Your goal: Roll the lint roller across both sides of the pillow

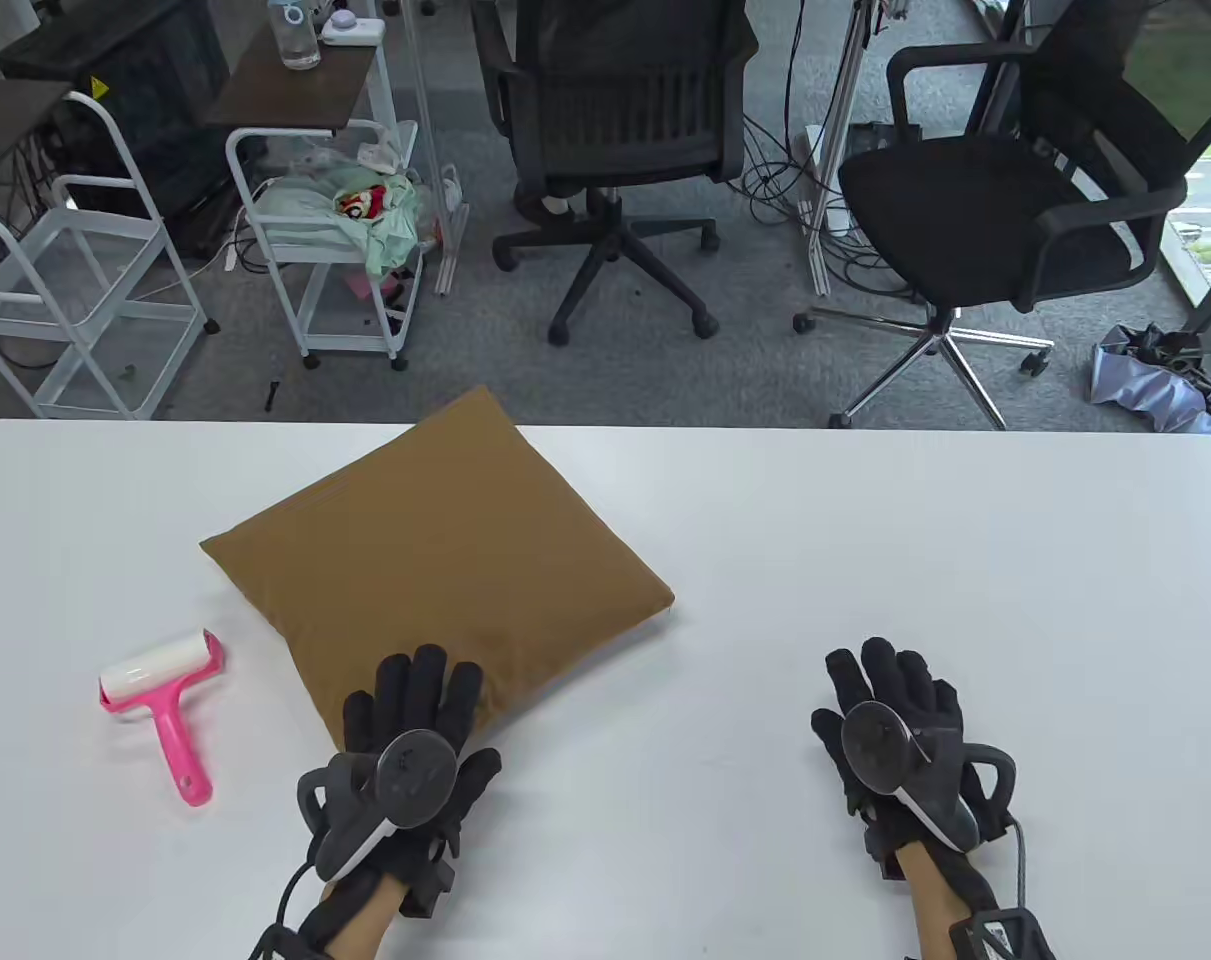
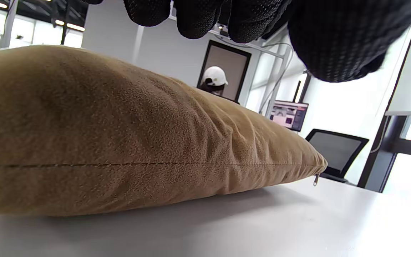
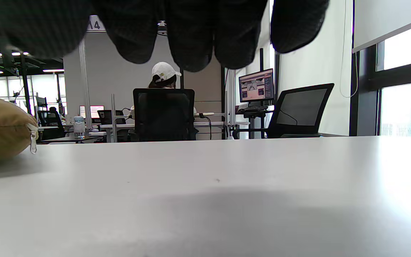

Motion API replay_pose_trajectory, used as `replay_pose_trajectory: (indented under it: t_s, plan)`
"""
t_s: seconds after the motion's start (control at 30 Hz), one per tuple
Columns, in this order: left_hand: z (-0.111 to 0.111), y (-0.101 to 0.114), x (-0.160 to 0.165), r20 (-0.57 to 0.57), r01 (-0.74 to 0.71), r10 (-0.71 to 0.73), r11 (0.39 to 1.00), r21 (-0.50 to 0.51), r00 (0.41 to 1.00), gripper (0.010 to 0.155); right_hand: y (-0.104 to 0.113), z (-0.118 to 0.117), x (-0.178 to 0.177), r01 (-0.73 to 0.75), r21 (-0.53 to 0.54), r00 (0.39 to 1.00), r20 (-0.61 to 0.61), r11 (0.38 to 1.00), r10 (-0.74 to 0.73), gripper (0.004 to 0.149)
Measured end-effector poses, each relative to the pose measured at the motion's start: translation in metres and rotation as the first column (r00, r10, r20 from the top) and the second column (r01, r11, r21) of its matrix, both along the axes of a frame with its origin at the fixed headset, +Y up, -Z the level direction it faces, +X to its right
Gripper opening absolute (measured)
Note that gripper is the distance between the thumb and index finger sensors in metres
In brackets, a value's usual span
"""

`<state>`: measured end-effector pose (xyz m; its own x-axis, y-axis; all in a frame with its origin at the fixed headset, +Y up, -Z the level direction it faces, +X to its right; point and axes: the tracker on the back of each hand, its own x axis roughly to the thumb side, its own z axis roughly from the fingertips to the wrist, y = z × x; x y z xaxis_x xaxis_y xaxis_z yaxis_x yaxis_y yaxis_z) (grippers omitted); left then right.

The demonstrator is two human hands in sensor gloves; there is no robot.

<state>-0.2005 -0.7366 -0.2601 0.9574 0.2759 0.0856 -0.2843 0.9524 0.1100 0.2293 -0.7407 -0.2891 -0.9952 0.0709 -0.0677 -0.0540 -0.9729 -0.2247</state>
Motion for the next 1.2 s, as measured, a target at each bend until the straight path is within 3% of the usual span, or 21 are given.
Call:
replay_pose_trajectory:
  t_s: [0.57,0.83,0.97,1.1,1.2]
  plan:
    - [0.005,0.005,-0.003,0.002,-0.029,0.029,1.000,0.001,1.000,0.082,0.005,0.006,0.007,0.017,0.025,1.000,0.010,1.000,-0.017,0.061]
    - [-0.007,0.034,0.004,-0.027,0.002,-0.001,1.000,0.029,1.000,0.085,0.009,0.008,0.013,0.040,0.037,0.999,0.022,0.999,-0.040,0.061]
    - [-0.036,0.044,0.009,-0.066,0.005,-0.009,0.998,-0.061,0.998,0.091,0.008,0.009,0.015,0.041,0.034,0.999,0.021,0.999,-0.042,0.061]
    - [-0.067,0.030,0.019,-0.099,0.010,-0.040,0.958,-0.287,0.994,0.101,0.008,0.009,0.014,0.049,0.030,0.999,0.014,0.998,-0.049,0.061]
    - [-0.081,0.016,0.026,-0.101,0.062,-0.104,0.933,-0.356,0.989,0.105,0.007,0.009,0.012,0.053,0.029,0.999,0.005,0.998,-0.053,0.062]
